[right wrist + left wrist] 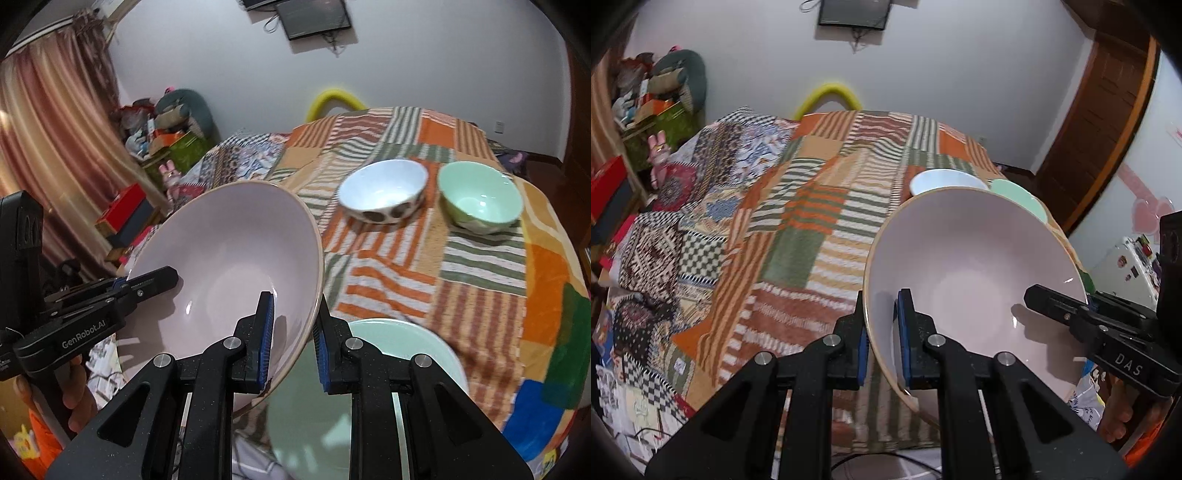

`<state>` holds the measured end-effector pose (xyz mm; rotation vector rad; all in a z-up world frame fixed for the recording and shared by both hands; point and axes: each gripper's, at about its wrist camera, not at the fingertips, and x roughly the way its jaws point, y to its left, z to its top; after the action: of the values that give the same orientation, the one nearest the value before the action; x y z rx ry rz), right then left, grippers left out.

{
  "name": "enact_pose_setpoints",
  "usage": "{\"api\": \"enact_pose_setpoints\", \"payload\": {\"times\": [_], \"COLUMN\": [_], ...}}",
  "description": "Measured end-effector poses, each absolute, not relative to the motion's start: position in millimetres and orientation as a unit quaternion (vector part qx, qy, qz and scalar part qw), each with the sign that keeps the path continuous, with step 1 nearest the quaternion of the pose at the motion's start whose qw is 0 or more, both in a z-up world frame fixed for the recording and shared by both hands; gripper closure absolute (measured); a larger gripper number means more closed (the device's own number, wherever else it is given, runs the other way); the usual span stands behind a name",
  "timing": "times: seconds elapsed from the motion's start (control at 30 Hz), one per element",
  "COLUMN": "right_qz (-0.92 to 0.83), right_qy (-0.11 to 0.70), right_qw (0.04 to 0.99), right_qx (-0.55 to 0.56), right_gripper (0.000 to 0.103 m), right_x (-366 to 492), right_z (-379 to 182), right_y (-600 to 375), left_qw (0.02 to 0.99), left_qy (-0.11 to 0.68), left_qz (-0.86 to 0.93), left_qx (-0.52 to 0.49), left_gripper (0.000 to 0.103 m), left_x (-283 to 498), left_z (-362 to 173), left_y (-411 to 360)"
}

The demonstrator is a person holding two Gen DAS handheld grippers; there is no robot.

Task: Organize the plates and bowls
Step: 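Lift the pink bowl and carry it over the plate stack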

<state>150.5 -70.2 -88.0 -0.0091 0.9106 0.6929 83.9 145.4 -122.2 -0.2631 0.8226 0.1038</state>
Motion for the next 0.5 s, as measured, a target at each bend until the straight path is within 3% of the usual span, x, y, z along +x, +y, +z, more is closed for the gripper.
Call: {"api": "enact_pose_setpoints", "payload": {"times": [0.5], "right_qz": [0.362], "right_qy": [0.472], "right_qw": [0.803], "right_qx": [-0.052], "right_gripper": [0.083], "right_x": [138], "right_z": [-122], "right_y": [-3], "left_qw": [0.883], "left_qy": [0.427], "left_qz": [0.1], "left_qx": [-0.167], "left_gripper": [0.091], "left_x": [61], "left_z": [-167], "left_y": [204]}}
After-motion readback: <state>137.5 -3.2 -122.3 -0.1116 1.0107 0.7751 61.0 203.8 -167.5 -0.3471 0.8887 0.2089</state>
